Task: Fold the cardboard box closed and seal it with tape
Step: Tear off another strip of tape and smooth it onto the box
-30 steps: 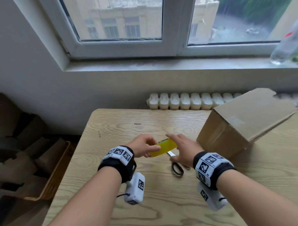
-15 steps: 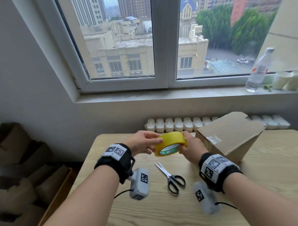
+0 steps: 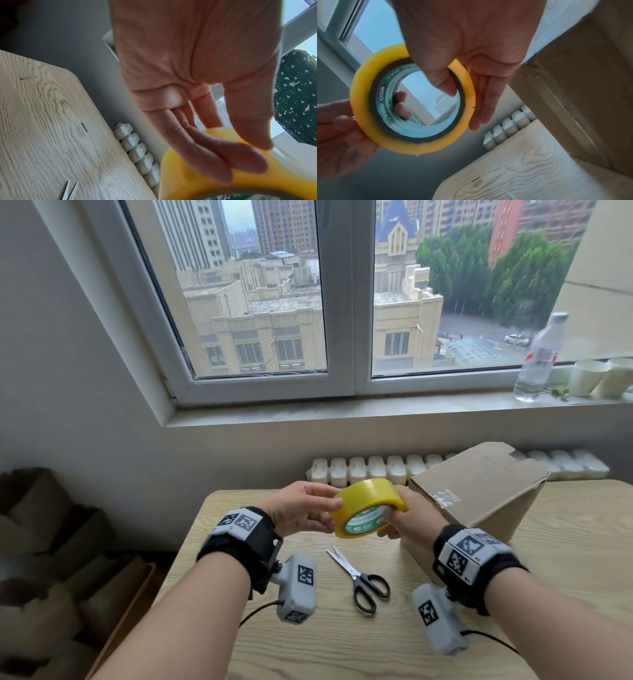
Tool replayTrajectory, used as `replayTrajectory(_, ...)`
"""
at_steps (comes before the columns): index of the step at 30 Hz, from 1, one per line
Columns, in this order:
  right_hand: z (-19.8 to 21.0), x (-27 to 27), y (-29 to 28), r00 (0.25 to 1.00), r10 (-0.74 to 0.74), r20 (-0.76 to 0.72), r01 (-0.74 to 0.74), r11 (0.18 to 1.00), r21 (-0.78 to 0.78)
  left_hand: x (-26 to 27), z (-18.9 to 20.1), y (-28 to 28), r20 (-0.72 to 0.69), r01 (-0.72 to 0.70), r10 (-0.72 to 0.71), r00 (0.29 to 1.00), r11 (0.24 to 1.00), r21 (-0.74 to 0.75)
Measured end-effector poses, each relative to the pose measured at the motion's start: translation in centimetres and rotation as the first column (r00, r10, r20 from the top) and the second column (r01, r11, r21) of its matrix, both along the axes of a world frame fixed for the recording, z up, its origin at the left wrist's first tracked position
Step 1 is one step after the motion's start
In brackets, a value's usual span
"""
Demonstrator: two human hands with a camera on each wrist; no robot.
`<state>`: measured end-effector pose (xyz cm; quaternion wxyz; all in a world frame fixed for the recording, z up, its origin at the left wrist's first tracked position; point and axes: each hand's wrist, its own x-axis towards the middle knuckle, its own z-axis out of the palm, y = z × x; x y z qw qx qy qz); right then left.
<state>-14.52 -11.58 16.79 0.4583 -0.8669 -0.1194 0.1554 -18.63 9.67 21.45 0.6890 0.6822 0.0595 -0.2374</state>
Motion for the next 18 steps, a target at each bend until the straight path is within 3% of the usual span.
replayTrajectory(3, 0.4, 0.3, -0.3, 0.999, 0.024, 0.03, -0.02, 0.992, -0.127, -0.1, 0.2, -0.6, -0.005, -0.023, 0.023, 1.0, 0.999, 0.047)
replayTrajectory(18, 0.9, 0.6, 0.0, 0.977, 0.077, 0.198, -0.003, 0.938, -0.347, 0.5, -0.1, -2.2, 0.055, -0.059, 0.046, 0.997, 0.961, 0.271)
